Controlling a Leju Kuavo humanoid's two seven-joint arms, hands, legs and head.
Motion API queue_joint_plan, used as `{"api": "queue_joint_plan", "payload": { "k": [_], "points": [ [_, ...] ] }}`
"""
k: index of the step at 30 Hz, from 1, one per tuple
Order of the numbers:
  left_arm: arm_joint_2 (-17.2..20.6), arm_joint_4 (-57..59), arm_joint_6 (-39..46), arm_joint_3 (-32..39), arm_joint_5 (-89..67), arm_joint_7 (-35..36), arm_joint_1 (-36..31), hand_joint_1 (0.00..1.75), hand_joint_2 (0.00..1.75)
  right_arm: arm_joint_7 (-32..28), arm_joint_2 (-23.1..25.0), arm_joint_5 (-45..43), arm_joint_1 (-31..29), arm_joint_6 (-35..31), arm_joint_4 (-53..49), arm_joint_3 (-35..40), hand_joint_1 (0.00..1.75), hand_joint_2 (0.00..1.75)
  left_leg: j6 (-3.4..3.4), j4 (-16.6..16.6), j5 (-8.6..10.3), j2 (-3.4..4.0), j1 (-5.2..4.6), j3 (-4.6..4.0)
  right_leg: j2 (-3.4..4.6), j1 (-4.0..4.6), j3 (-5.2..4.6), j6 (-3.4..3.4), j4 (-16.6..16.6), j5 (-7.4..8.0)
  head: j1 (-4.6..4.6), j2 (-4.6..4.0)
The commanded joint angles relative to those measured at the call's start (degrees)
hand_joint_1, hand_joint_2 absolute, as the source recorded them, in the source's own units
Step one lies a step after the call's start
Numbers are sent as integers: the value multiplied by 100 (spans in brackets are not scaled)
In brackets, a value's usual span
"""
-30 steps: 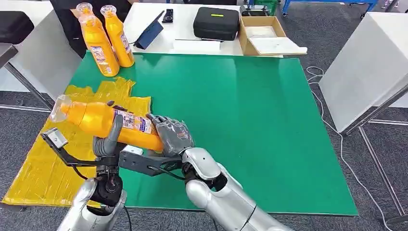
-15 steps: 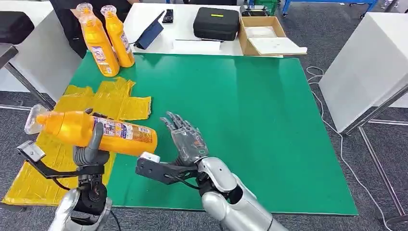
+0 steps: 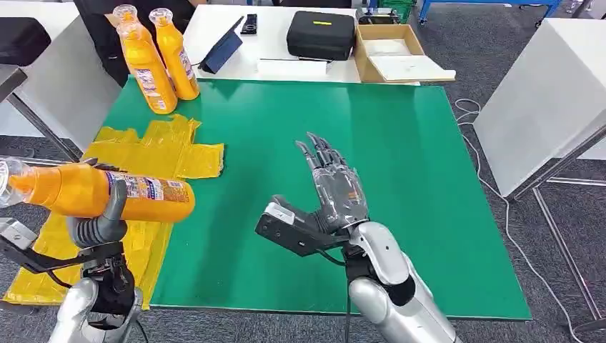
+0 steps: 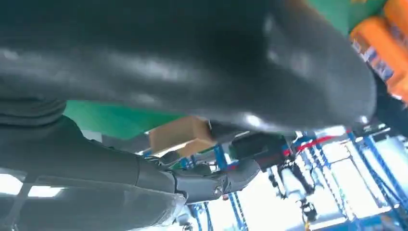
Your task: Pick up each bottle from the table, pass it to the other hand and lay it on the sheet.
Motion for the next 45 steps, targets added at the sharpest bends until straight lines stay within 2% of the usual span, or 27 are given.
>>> {"api": "queue_joint_plan", "payload": {
  "k": [1,2,3,5,6,7,9,13,14,20,22,23,28,32,35,38,45],
  "points": [
    [503,561,1798,-44,-3689,-710,-268,175,175,-304,-529,221,587,94,-1017,-948,0,0,-24,2,-5,-38,10,12,-17,6,21,-10,-2,-11,0,0],
    [645,754,2177,-127,-4642,-727,-281,175,175,-349,-555,204,660,127,-1087,-1075,0,0,-32,2,-8,-51,14,20,-23,7,33,-14,-4,-16,0,0],
    [658,936,2512,-102,-5732,-688,-303,175,175,-386,-615,186,683,197,-1113,-1127,0,0,-16,-4,-1,-33,5,10,-18,2,17,-7,-5,-8,0,0],
    [682,1384,2512,-83,-6820,-738,-448,175,175,-415,-683,164,624,221,-1042,-1201,0,0,-16,-8,-1,-27,1,16,-11,-3,21,-6,-6,-6,0,0],
    [556,1490,2512,110,-7657,-828,-549,175,175,-434,-740,117,580,241,-1005,-1196,0,0,-39,-8,-10,-46,9,41,-10,0,49,-17,-8,-17,0,0],
    [448,1651,2512,225,-8399,-950,-679,175,175,-460,-799,0,531,242,-956,-1198,0,0,-15,-6,0,-24,2,13,-9,-1,18,-6,-6,-3,-2,0],
    [570,2121,2512,-92,-9703,-549,-1084,175,175,-525,-977,-143,409,193,-851,-1203,0,0,-28,-3,1,-45,6,20,-18,0,29,-12,-6,-6,0,0],
    [1260,3699,2512,-1520,-11463,956,-2044,175,175,-707,-1250,-322,459,237,-1023,-1269,0,0,-15,-1,9,-46,0,6,-28,-3,10,-7,-3,-1,0,0],
    [1363,3983,2512,-1740,-11458,1105,-2173,175,175,-716,-1246,-340,516,254,-1082,-1309,0,0,-25,-3,17,-71,3,11,-43,-2,20,-12,-3,-1,2,0],
    [1358,4091,2512,-1791,-11519,1201,-2220,175,175,-722,-1252,-338,561,253,-1140,-1317,0,0,-34,-3,15,-22,8,17,5,3,16,-16,-4,21,-4,0],
    [1476,4659,2512,-2256,-11790,1602,-2408,175,175,-741,-1241,-316,643,268,-1254,-1315,0,0,-26,-2,17,-16,6,11,8,3,9,-8,-3,22,-2,0],
    [1532,4836,2512,-2570,-11790,1816,-2520,175,175,-755,-1245,-292,695,284,-1305,-1332,0,0,-48,0,8,-32,13,27,10,6,26,-19,-1,12,0,0],
    [1231,5975,2447,-3427,-11790,2778,-2902,175,175,-795,-1543,-261,981,284,-1535,-1271,0,0,-23,-9,22,-33,4,14,-8,-1,15,-8,-8,19,0,0],
    [900,6570,2263,-2946,-11786,2870,-3174,175,175,-896,-1940,-422,1013,99,-1421,-1188,0,0,-35,-3,18,-53,13,17,-15,6,30,-12,-13,16,-2,0],
    [804,6680,2139,-2671,-11695,2857,-3259,175,175,-915,-2061,-521,1008,55,-1392,-1200,0,0,-24,1,22,-37,7,-4,-10,2,2,-7,-5,22,2,0],
    [718,6712,2045,-2396,-11686,2864,-3295,175,175,-897,-2075,-539,1121,25,-1394,-1185,0,0,-24,3,20,-32,7,-9,-4,5,-1,-4,-6,26,-2,0],
    [696,6706,2047,-2378,-11695,2869,-3283,175,175,-880,-2066,-512,1184,-19,-1402,-1173,0,0,-18,0,21,-16,1,-10,5,1,-7,1,-4,28,-2,0]
  ]
}}
